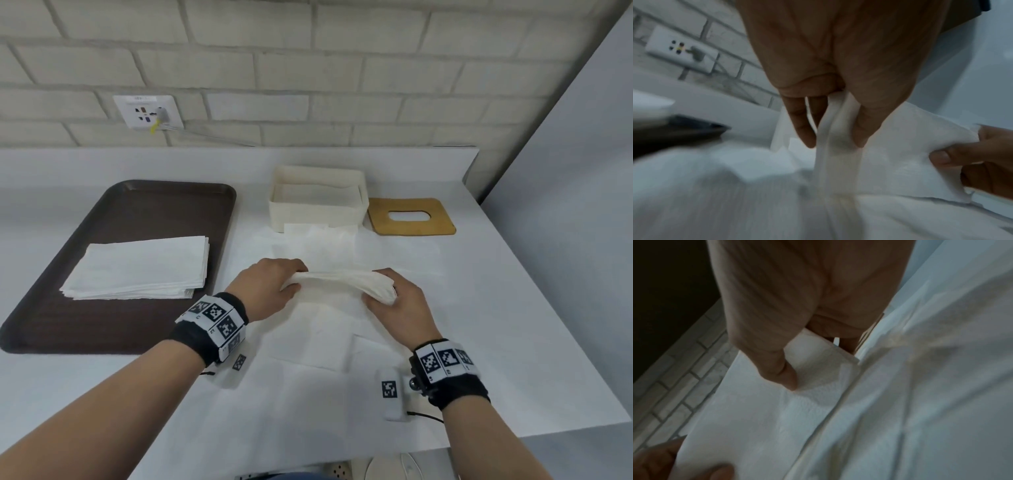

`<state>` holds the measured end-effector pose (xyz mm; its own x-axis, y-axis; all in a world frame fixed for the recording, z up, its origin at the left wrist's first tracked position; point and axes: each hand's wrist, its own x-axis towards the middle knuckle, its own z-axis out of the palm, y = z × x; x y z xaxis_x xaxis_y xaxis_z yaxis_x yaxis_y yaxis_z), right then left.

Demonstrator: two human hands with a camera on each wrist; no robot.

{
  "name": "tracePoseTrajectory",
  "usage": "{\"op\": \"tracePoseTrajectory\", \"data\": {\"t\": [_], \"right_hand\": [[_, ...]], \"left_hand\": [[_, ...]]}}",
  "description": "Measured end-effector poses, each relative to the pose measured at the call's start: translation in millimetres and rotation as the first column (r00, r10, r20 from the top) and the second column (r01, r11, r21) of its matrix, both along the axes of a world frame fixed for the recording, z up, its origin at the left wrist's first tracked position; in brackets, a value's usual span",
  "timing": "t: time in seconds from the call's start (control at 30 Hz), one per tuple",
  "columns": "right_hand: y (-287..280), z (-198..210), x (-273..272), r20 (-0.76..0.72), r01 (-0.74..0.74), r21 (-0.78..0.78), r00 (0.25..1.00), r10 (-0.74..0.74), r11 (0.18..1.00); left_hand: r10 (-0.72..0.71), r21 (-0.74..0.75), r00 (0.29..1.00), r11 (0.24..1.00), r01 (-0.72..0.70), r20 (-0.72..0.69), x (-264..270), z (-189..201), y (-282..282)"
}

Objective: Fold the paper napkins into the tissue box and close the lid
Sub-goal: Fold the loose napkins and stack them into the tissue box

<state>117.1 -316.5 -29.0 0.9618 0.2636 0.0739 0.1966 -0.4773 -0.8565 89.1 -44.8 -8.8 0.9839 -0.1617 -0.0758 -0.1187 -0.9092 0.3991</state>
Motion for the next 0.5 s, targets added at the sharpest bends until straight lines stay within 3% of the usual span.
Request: {"op": "tracePoseTrajectory", "data": {"t": [0.2, 0.27, 0.33, 0.37, 0.43, 0.5], "right_hand": [[10, 55, 9, 0.102, -0.196, -0.279, 0.967, 0.233, 0.94], [13, 72, 10, 0.18, -0.153, -0.281, 0.961, 0.209, 0.947], [15, 77, 10, 0.241, -0.089, -0.099, 0.964, 0.111, 0.991], [18, 74, 9, 0.203, -0.062, 0.06, 0.978, 0.049, 0.996], [29, 65, 8, 0.023, -0.007, 0.368, 1.0, -0.002, 0.93], [44, 54, 6, -0.087, 0.05, 0.497, 0.996, -0.007, 0.866]], "left_hand": [[-0.122, 0.091, 0.978, 0.99, 0.108, 0.167, 9, 36, -24], [-0.116, -0.049, 0.98, 0.991, 0.125, 0.161, 13, 40, -31], [-0.025, -0.34, 0.989, 0.937, 0.075, 0.148, 14, 38, -32], [0.046, -0.485, 0.99, 0.874, 0.024, 0.132, 13, 36, -33], [0.168, -0.714, 0.982, 0.698, -0.058, 0.084, 9, 32, -38], [0.246, -0.816, 0.967, 0.572, -0.086, 0.071, 8, 26, -46]]}}
